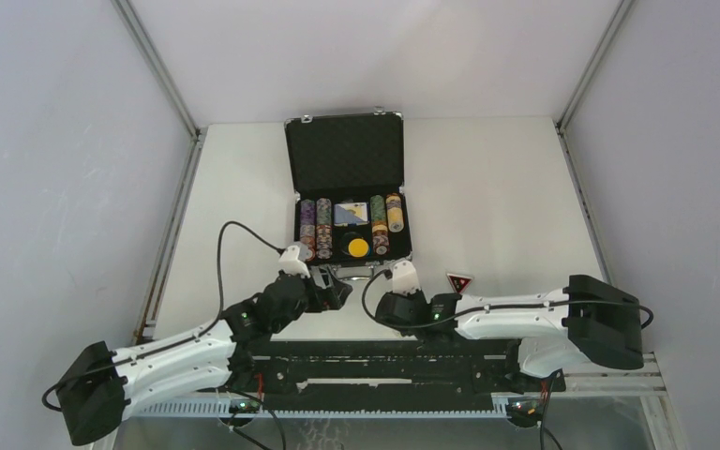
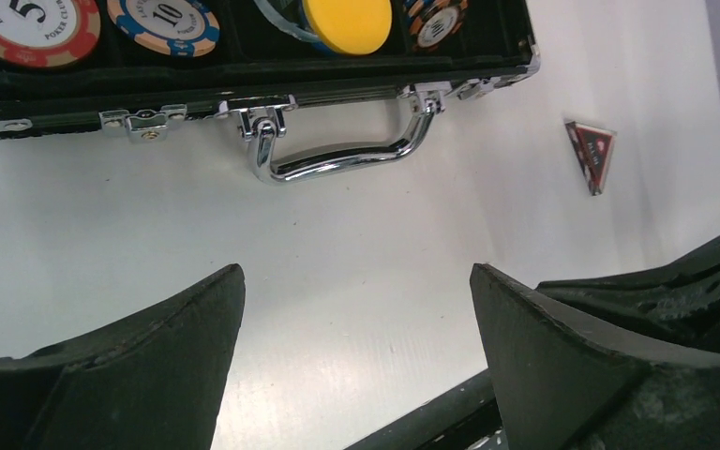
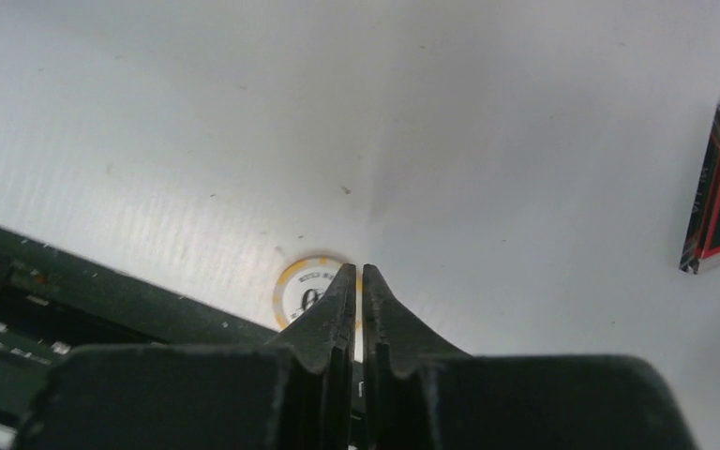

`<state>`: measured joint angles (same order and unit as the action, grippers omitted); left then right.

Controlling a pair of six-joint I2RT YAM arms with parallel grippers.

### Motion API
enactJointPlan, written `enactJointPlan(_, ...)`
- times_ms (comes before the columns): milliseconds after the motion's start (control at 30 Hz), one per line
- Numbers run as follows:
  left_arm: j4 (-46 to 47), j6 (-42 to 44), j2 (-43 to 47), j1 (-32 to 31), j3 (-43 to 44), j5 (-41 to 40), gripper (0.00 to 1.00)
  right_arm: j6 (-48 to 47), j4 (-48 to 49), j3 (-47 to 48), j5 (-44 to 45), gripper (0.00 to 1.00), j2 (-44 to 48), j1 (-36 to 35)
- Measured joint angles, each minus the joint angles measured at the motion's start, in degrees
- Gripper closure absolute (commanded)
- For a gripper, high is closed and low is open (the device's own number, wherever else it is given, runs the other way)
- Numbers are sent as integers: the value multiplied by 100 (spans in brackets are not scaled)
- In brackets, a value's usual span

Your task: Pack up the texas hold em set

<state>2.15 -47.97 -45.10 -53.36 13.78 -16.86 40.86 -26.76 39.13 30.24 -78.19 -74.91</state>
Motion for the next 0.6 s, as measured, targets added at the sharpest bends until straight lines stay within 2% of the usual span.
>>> enactJointPlan(267, -13, 153, -197, -4, 4, -57, 6, 46, 63, -337, -85, 90, -2, 282)
enactJointPlan(600, -85, 260, -122, -4, 17, -103, 6, 155, 192, -417, -225, 91, -13, 179)
